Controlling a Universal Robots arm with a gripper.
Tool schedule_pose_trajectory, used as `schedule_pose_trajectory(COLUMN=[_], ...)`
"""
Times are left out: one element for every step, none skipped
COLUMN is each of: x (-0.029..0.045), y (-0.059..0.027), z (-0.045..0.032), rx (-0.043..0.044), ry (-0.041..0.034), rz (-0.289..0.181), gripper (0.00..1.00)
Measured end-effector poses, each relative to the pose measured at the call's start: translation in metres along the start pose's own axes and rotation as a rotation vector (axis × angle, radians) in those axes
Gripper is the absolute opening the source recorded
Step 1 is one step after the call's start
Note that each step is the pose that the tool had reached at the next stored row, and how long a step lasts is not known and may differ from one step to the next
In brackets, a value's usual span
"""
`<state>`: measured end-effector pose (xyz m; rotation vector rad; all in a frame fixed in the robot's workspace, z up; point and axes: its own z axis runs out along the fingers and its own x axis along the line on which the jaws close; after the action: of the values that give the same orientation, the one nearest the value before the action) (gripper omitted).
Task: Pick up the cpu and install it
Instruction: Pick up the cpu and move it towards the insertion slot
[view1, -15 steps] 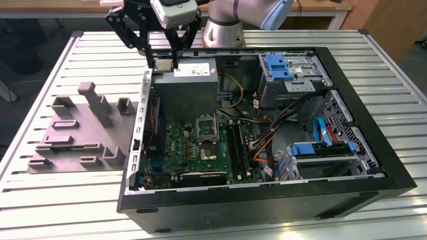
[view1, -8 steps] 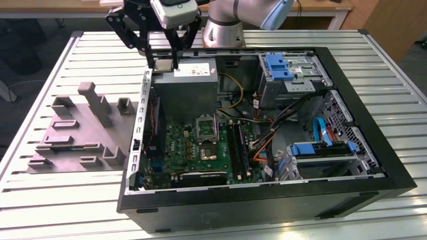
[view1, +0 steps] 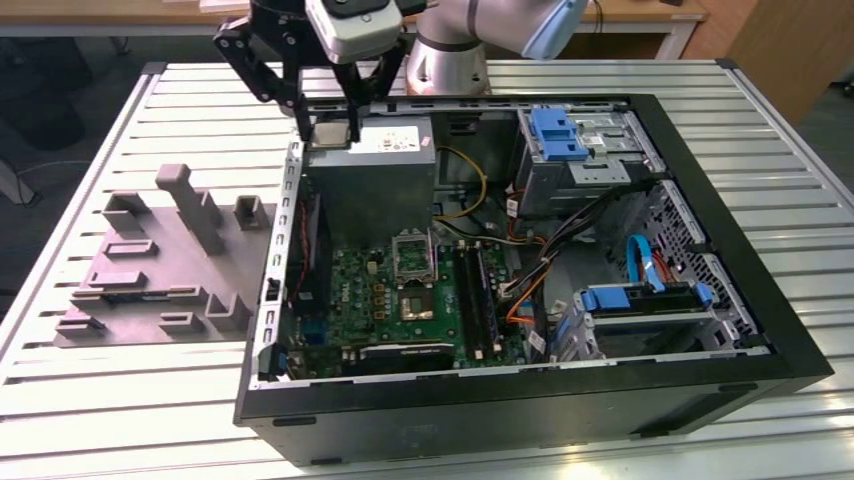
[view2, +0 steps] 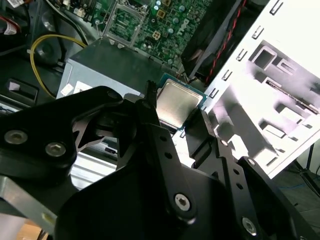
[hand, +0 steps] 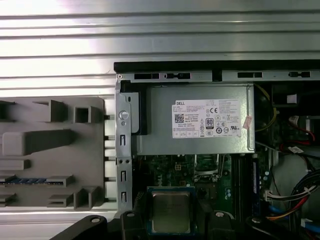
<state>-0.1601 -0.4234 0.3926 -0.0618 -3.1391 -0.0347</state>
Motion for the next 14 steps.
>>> schedule_pose_trajectory(x=[-0.0023,-0.0048,-0.0074,-0.0099,-0.0123,-0.0147,-0.0168,-0.0188,-0.0207,-0.0226,-0.0242,-0.0257,-0.0268,-0.0277], y=[0.0,0.0001,0.0002,0.0002,0.0003,0.0004,0.0005,0.0006,0.0006,0.0007,0.0007,0.0008,0.0006,0.0003], z=[0.0,0.0,0.0,0.0,0.0,0.0,0.0,0.0,0.0,0.0,0.0,0.0001,0.0001,0.0001], rx=[0.0,-0.0001,0.0001,0.0001,0.0001,0.0002,0.0001,0.0001,0.0001,0.0002,0.0002,0.0001,0.0001,0.0002], ry=[0.0006,0.0012,0.0019,0.0026,0.0031,0.0037,0.0042,0.0046,0.005,0.0054,0.0058,0.006,0.0062,0.0063], rz=[0.0,0.0,0.0,0.0,0.0,0.0,0.0,0.0,0.0,0.0,0.0,0.0,0.0,0.0], gripper=[0.47,0.47,0.47,0.47,0.47,0.47,0.47,0.47,0.47,0.47,0.47,0.47,0.47,0.47])
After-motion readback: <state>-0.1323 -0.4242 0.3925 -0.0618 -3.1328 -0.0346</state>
